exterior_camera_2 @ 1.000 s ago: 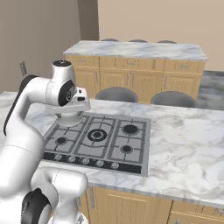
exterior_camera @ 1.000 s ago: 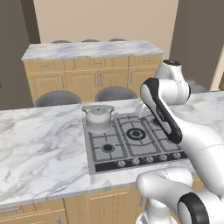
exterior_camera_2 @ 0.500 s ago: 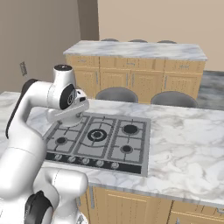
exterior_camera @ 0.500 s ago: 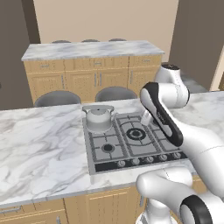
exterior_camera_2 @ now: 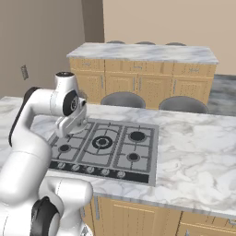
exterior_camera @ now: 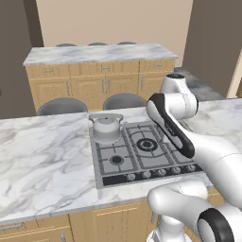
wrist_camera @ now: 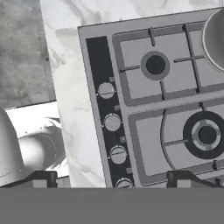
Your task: Lower the heat of the kettle.
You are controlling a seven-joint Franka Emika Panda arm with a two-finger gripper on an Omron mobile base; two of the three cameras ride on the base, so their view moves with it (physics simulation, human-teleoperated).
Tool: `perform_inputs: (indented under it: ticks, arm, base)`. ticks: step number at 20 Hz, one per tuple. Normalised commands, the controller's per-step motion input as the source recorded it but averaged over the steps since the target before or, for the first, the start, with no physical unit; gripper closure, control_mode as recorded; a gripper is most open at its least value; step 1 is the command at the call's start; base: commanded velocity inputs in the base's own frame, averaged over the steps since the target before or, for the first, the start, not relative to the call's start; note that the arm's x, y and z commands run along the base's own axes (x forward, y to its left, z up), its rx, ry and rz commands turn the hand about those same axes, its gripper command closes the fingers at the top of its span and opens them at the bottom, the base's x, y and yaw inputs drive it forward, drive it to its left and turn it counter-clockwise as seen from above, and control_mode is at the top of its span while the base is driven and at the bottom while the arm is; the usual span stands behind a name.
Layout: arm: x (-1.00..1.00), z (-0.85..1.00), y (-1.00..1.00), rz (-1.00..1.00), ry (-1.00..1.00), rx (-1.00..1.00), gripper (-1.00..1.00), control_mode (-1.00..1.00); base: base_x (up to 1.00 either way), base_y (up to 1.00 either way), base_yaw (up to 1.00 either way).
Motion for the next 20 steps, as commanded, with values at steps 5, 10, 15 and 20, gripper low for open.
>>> perform_inputs:
  ticks: [5,10,15,20]
  arm:
    - [0.0,-0.28,0.01,0.63,0.03,-0.09,-1.0,-1.0]
    - [0.0,-0.36,0.1,0.62,0.01,-0.05,-1.0,-1.0]
    - [0.0,-0.44,0.2,0.56,0.01,-0.02,-1.0,-1.0]
    - [0.0,-0.37,0.23,0.36,0.04,0.0,-1.0,-1.0]
  base:
    - [0.0,0.0,0.0]
    - [0.0,0.0,0.0]
    - [0.0,0.0,0.0]
    - [0.0,0.0,0.0]
